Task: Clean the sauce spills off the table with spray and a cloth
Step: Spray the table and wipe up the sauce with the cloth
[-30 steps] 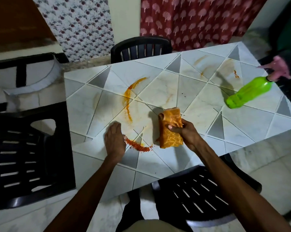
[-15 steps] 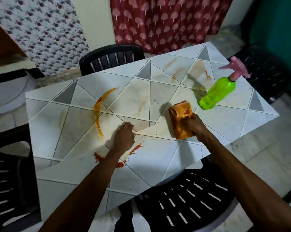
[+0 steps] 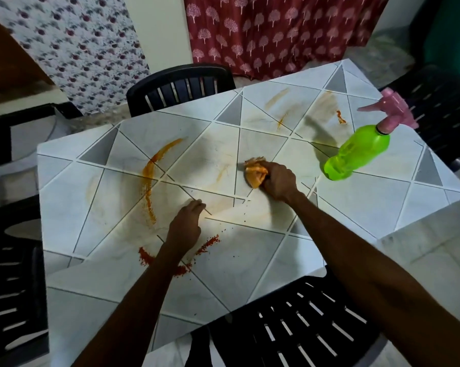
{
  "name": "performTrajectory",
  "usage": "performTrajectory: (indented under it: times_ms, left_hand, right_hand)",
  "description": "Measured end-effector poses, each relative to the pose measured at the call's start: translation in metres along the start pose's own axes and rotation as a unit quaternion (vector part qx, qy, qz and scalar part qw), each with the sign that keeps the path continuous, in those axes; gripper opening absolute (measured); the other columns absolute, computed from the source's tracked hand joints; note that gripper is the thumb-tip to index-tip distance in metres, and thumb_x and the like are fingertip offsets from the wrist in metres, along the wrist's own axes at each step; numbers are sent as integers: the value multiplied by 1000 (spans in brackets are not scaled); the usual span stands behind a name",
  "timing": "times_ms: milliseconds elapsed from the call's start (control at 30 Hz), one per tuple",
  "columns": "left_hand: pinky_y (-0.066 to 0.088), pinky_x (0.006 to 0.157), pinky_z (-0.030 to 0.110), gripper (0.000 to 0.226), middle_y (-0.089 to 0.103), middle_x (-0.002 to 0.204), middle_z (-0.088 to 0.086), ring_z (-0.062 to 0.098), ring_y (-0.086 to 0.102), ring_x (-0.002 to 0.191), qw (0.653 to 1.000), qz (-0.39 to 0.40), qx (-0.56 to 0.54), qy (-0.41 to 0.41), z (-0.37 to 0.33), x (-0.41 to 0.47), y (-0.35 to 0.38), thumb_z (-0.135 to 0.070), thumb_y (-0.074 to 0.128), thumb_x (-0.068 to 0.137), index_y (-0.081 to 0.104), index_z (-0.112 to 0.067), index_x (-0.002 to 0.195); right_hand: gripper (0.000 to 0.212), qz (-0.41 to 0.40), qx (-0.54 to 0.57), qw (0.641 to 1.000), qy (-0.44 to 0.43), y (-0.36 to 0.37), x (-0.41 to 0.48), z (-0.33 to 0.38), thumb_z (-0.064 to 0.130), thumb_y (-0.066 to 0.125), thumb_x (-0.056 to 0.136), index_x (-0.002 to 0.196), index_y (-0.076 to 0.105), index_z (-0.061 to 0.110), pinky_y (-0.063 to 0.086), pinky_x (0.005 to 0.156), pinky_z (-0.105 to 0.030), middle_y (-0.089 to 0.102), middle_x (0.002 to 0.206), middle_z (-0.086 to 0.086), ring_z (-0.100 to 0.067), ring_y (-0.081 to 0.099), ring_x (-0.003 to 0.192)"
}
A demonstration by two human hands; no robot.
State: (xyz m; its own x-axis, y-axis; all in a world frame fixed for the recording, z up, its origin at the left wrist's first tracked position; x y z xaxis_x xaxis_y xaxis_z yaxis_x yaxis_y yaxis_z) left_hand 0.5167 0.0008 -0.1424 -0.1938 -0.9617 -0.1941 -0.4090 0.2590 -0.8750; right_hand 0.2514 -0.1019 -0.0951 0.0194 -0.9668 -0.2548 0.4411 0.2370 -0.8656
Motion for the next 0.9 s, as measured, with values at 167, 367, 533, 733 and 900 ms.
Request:
performTrajectory:
  times_ms: [167,367,533,733,900]
  left_hand:
    - [40,111,36,70,44,149,8,27,43,135,999,5,-11,35,3,-3,-2,12,52,72,52,-8,139]
    - [37,114,35,60,49,145,12,28,46,134,998,12,-37,51,4,-4,-11,9,58,76,55,-2,135]
    - [31,116,28,48,49,145,10,24,46,135,998,22,-42,50,9,-8,-11,7,53,88,55,-2,135]
    - [37,113,32,40,49,147,2,21,46,134,997,8,3,79,26,-38,-19,-8,58,92,60,-9,132]
    - [32,113,29,43,45,150,-2,18,41,138,995,19,14,95,37,-52,-22,-12,58,93,57,-13,136]
  right_hand:
    - [50,36,97,993,-51,58,-72,37,29,65,86,136,63,32,56,91,-42,71,128,-6,-36,67,113]
    - [60,62,142,984,-84,113,-152,76,50,50,83,137,64,26,56,90,-43,69,129,-10,-38,66,114]
    - [66,11,212,976,-42,93,-169,69,51,43,75,131,68,25,57,88,-42,72,125,-6,-32,69,110]
    - [48,-130,218,965,61,32,-173,8,23,51,76,120,69,23,52,73,-35,77,105,-6,-30,71,94]
    - [47,-113,139,971,159,49,-179,-9,32,55,83,130,60,33,51,76,-39,74,112,-13,-42,67,102]
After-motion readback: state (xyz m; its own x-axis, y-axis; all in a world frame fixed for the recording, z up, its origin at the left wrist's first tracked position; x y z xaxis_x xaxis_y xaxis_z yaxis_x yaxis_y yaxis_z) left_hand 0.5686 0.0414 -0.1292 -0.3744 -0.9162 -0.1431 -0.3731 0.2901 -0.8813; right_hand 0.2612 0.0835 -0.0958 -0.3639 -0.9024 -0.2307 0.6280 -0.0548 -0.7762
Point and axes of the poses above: each hand's wrist, its own x-axis towards the middle knuckle, its own y-axis out of the palm, z = x × y, the point moved 8 cm from there along x, towards the middle knuckle
